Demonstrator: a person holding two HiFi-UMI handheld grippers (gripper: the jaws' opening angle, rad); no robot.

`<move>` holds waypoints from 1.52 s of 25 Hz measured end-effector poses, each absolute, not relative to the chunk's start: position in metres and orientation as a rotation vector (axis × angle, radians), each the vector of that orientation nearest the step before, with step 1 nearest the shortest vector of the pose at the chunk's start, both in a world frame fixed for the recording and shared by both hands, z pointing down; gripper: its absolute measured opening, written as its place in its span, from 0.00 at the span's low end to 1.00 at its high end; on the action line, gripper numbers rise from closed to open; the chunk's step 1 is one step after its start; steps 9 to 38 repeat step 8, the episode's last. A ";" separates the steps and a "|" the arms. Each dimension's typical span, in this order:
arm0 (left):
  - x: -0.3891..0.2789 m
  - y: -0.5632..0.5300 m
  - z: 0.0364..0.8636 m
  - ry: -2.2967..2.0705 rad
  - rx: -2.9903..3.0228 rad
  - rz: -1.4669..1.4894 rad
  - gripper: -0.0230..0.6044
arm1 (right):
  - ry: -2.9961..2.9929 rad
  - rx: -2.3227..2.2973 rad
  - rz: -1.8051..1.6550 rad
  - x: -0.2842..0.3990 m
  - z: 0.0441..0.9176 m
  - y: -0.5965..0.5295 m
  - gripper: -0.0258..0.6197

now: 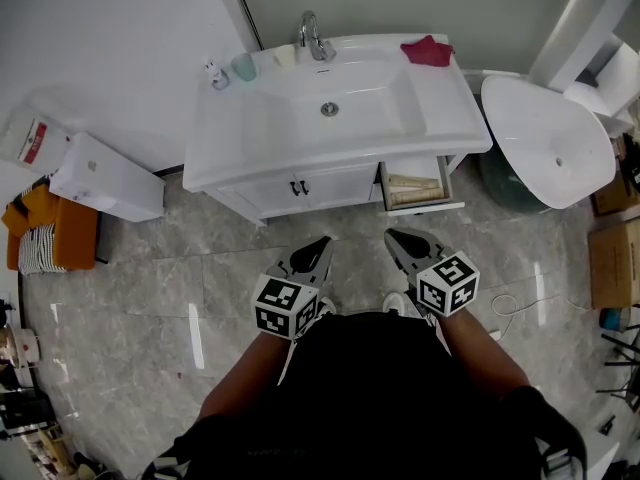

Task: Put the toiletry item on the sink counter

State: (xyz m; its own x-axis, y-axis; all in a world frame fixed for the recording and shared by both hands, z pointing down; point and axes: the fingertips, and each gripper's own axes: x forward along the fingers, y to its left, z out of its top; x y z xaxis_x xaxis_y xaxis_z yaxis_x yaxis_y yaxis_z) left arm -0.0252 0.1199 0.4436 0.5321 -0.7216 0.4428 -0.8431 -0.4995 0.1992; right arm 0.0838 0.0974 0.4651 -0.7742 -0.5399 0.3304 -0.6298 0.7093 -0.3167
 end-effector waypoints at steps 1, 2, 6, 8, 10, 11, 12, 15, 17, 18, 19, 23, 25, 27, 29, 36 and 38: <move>-0.025 0.120 0.444 -1.283 2.386 0.426 0.04 | -2.702 0.939 0.617 0.084 0.465 0.098 0.04; -0.026 0.120 0.444 -1.282 2.387 0.426 0.04 | -2.701 0.942 0.617 0.084 0.465 0.098 0.04; -0.025 0.121 0.443 -1.281 2.389 0.424 0.04 | -2.701 0.946 0.616 0.084 0.465 0.099 0.04; -0.025 0.121 0.443 -1.280 2.390 0.424 0.04 | -2.701 0.947 0.616 0.084 0.464 0.100 0.04; -0.025 0.121 0.443 -1.280 2.390 0.424 0.04 | -2.701 0.947 0.616 0.084 0.464 0.100 0.04; -0.025 0.121 0.443 -1.280 2.390 0.424 0.04 | -2.701 0.947 0.616 0.084 0.464 0.100 0.04; -0.025 0.121 0.443 -1.280 2.390 0.424 0.04 | -2.701 0.947 0.616 0.084 0.464 0.100 0.04; -0.025 0.121 0.443 -1.280 2.390 0.424 0.04 | -2.701 0.947 0.616 0.084 0.464 0.100 0.04; -0.025 0.121 0.443 -1.280 2.390 0.424 0.04 | -2.701 0.947 0.616 0.084 0.464 0.100 0.04; -0.025 0.121 0.443 -1.280 2.390 0.424 0.04 | -2.701 0.947 0.616 0.084 0.464 0.100 0.04; -0.025 0.121 0.443 -1.280 2.390 0.424 0.04 | -2.701 0.947 0.616 0.084 0.464 0.100 0.04; -0.025 0.121 0.443 -1.280 2.390 0.424 0.04 | -2.701 0.947 0.616 0.084 0.464 0.100 0.04; -0.025 0.121 0.443 -1.280 2.390 0.424 0.04 | -2.701 0.947 0.616 0.084 0.464 0.100 0.04; -0.025 0.121 0.443 -1.280 2.390 0.424 0.04 | -2.701 0.947 0.616 0.084 0.464 0.100 0.04; -0.025 0.121 0.443 -1.280 2.390 0.424 0.04 | -2.701 0.947 0.616 0.084 0.464 0.100 0.04; -0.025 0.121 0.443 -1.280 2.390 0.424 0.04 | -2.701 0.947 0.616 0.084 0.464 0.100 0.04; -0.025 0.121 0.443 -1.280 2.390 0.424 0.04 | -2.701 0.947 0.616 0.084 0.464 0.100 0.04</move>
